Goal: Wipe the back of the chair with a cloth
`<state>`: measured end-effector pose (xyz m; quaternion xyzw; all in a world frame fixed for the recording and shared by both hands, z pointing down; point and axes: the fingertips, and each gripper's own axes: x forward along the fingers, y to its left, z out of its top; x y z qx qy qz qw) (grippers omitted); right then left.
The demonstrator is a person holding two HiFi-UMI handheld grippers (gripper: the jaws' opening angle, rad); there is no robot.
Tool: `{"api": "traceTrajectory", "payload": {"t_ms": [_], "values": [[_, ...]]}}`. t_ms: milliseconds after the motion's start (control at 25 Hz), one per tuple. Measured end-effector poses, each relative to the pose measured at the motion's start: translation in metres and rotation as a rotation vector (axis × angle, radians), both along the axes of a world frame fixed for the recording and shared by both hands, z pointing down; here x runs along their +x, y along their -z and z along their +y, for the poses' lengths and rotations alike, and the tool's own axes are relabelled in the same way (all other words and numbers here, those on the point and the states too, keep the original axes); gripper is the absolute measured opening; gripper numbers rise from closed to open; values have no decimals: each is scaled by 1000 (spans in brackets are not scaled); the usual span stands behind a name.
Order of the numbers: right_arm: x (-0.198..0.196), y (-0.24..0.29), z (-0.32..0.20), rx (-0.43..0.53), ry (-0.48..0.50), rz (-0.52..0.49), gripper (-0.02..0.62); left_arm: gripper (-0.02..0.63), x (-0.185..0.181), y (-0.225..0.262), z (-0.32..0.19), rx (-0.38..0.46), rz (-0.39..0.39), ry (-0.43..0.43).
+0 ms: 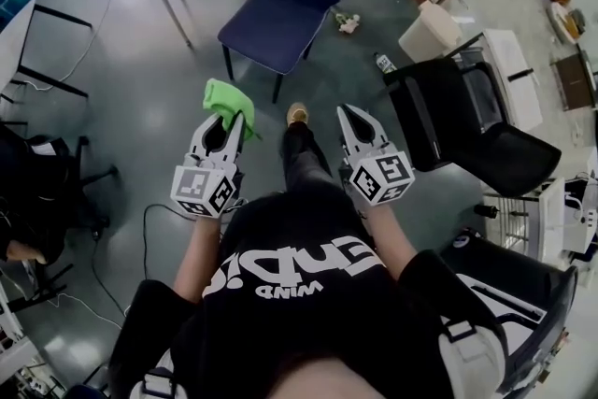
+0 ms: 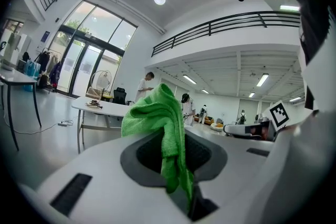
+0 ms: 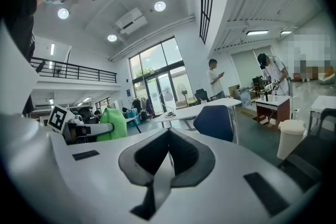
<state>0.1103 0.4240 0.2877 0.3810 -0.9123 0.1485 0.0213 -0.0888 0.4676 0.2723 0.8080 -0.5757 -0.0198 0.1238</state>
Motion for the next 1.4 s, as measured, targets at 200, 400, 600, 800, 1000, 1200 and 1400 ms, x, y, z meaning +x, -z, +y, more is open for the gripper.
{"api": "traceTrajectory", "payload": {"t_ms": [200, 400, 600, 800, 1000, 1200, 1400], "values": [[-17, -7, -54, -17, 10, -3, -5, 67, -18, -6, -48, -18, -4, 16], [-24, -6, -126, -31, 14, 2, -5, 66, -24, 1, -119, -16, -2, 7], [-33, -4, -210, -46, 30, 7, -5, 67, -25, 7, -201, -18, -7, -3], [-39, 7, -290, -39, 39, -7, -5, 67, -29, 24, -281, -11, -8, 11], [-46, 21, -355, -18, 27, -29, -5, 67, -38, 43, -343, 2, -24, 18], [-42, 23, -399, -8, -11, -31, -5, 67, -39, 48, -389, 9, -45, 7], [-44, 21, -427, -19, -76, -40, -5, 67, -50, 47, -423, 0, -38, -30]]}}
